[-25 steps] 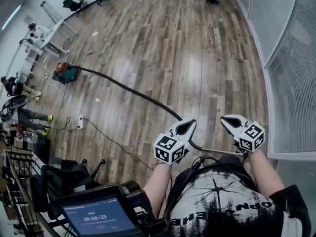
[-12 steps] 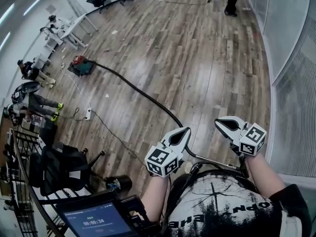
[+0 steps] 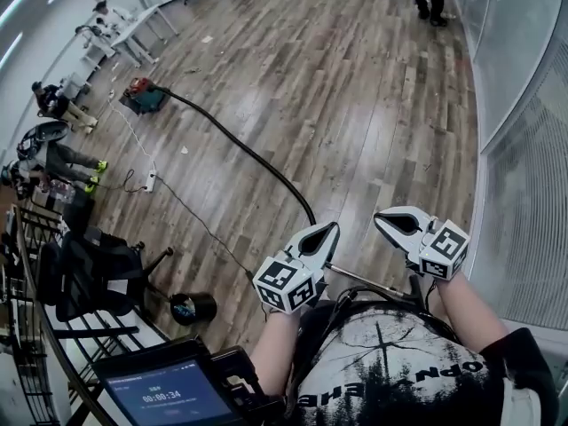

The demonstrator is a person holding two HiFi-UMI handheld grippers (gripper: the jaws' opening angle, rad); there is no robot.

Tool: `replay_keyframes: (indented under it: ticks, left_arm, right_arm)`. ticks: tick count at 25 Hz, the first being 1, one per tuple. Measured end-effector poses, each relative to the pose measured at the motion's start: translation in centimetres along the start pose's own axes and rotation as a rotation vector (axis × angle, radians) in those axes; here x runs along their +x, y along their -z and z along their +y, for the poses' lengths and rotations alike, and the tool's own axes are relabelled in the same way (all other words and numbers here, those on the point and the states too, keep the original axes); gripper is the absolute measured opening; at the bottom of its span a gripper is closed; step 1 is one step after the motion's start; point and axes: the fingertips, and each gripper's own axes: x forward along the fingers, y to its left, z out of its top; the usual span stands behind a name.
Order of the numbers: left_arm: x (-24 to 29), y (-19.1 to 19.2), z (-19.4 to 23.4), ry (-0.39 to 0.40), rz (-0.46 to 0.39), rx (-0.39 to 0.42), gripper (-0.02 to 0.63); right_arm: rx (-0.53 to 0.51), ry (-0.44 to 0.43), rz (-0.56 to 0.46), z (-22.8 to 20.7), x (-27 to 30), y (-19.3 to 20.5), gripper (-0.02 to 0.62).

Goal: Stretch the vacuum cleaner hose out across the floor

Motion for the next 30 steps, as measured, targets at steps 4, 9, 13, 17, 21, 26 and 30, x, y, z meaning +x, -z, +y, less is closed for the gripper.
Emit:
replay_keyframes:
  ticks: [4,9,13,17,21,26,30]
  left_arm:
    - [-0.1,-0.1,-0.4,-0.028,0.000,0.032,0.000]
    - [-0.4,-0.3,-1.5,-0.037,0.000,0.045,0.000]
    - [-0.5,-0.4,-1.9,-0.033,0.000,0.056,0.000]
    - [-1.1,-0.2,-1.8,-0.040,0.004,0.073,0.000]
    - [-1.5,-0.3,-1.7,-0.048,-0.002,0.076,0.000]
    - [-1.7,-0.3,-1.3,-0.064,-0.011,0.076,0.000]
    - [-1.8,-0.1,-1.2,-0.066,-0.010,0.074,0.000]
  right_arm:
    - [-0.001,-0.004,0.020,0.3,-0.7,0.3,0.008]
    - [-0.014,0.038,0.056,0.7,-1.9,1.0,0.007]
    - [-0.037,0.059,0.064,0.7,-2.2,1.2,0.006]
    - [-0.061,0.057,0.067,1.2,-1.8,0.9,0.006]
    - [-0.075,0.047,0.071,1.6,-1.6,0.5,0.006]
    - [-0.091,0.027,0.075,1.8,-0.9,0.2,0.006]
    - [-0.089,0.012,0.068,2.2,-0.9,0.1,0.006]
